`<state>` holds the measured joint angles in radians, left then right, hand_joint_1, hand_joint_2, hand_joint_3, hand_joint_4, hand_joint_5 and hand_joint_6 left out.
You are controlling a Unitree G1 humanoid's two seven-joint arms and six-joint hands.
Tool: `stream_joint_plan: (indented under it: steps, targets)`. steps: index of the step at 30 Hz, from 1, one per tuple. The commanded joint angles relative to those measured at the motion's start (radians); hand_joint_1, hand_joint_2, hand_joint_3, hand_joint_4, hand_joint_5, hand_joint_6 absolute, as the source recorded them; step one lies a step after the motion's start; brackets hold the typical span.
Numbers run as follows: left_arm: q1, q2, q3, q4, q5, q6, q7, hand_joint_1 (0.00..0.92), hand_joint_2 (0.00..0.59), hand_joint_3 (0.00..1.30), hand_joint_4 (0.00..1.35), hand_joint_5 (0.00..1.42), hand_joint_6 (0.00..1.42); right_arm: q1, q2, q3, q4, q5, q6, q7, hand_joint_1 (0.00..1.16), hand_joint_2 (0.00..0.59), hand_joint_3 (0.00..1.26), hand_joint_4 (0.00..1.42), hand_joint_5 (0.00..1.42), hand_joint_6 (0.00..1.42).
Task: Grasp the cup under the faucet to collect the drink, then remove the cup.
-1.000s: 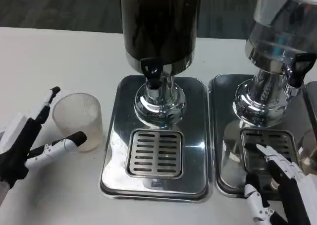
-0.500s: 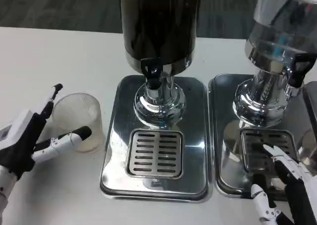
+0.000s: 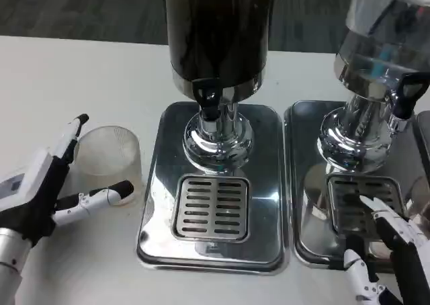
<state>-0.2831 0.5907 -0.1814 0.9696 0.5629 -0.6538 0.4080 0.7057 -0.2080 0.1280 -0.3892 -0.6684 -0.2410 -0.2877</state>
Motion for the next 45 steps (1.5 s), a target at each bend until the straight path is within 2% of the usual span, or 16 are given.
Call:
stream_joint_plan:
  steps: [1,14,24,26,34,37,45]
  targets:
    - [-0.022,0.002,-0.024,0.024,0.029,-0.013,0.071,0.113,0.003,0.0,0.0,0.17,0.24,0.011,-0.005,-0.01,-0.013,0.016,-0.018,0.007,0.23,0.501,0.23,0.15,0.16,0.08]
    - [-0.052,-0.038,-0.063,0.08,0.048,-0.012,0.177,0.131,0.002,0.0,0.05,0.26,0.32,0.028,-0.005,-0.016,-0.027,0.023,-0.022,0.011,0.22,0.499,0.23,0.15,0.17,0.08]
    - [-0.078,-0.046,-0.103,0.122,0.054,-0.005,0.21,0.133,0.019,0.0,0.07,0.28,0.33,0.028,-0.003,-0.027,-0.021,0.05,-0.03,0.014,0.16,0.496,0.23,0.16,0.17,0.08]
    - [-0.079,-0.047,-0.107,0.128,0.052,-0.016,0.219,0.147,0.028,0.06,0.11,0.29,0.36,0.027,-0.003,-0.028,-0.018,0.051,-0.036,0.011,0.14,0.507,0.23,0.16,0.17,0.08]
    - [-0.089,-0.05,-0.11,0.16,0.036,-0.068,0.245,0.204,0.065,0.29,0.3,0.45,0.55,0.02,0.001,-0.03,-0.01,0.045,-0.044,0.009,0.12,0.516,0.23,0.16,0.17,0.11]
    - [-0.093,-0.053,-0.109,0.175,0.031,-0.086,0.25,0.232,0.074,0.35,0.37,0.54,0.72,0.016,0.003,-0.031,-0.001,0.048,-0.047,0.005,0.11,0.522,0.24,0.16,0.17,0.11]
    - [-0.095,-0.053,-0.115,0.201,0.038,-0.15,0.291,0.269,0.09,0.43,0.46,0.66,0.99,0.007,0.005,-0.033,0.009,0.055,-0.048,0.007,0.09,0.533,0.24,0.16,0.17,0.13]
